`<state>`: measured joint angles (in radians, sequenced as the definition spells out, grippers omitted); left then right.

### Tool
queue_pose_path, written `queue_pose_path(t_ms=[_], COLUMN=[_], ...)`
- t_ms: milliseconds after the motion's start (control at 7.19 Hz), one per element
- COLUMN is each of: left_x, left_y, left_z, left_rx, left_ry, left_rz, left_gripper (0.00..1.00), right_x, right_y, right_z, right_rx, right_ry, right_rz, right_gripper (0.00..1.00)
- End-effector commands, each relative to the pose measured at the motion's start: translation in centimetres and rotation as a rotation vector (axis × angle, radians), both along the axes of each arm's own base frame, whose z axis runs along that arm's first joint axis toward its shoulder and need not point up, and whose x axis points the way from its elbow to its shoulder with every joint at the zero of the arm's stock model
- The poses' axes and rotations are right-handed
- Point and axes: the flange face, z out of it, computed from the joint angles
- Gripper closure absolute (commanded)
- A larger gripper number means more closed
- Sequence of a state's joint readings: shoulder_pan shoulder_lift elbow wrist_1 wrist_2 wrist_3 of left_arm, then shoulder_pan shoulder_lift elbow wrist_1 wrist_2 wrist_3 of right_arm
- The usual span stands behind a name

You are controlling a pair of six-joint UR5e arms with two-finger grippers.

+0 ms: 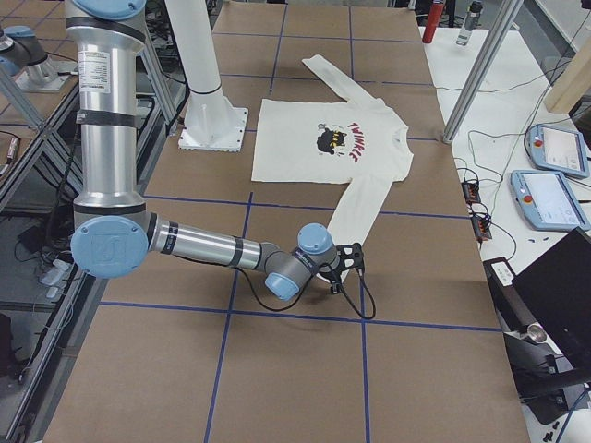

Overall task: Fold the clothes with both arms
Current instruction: 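Reach the right gripper to the sleeve cuff nearest it and grasp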

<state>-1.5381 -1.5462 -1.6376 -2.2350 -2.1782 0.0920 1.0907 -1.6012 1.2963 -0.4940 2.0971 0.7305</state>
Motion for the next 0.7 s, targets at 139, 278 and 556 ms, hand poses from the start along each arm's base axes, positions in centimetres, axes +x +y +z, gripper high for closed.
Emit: queue_pose_path(t_ms=[139, 278, 556], left_x=[0.1, 0.0, 0.1], left_y=[0.0, 0.0, 0.0], left_z=[0.0, -0.1, 0.0], left_rx=[0.001, 0.002, 0.001], left_ry=[0.000, 0.000, 0.000], left_rz=[0.001, 0.000, 0.001], left_gripper=[0.00, 0.00, 0.00], right_x=[-0.2, -0.4, -0.6], right_y=[-0.4, -0.7, -1.2], right_z=[-0.9, -1.7, -5.3], right_rx=[0.014, 0.026, 0.075], right_ry=[-0.011, -0.018, -0.044], right_rz=[-0.001, -0.002, 0.000], right_gripper=[1.00, 1.00, 1.00])
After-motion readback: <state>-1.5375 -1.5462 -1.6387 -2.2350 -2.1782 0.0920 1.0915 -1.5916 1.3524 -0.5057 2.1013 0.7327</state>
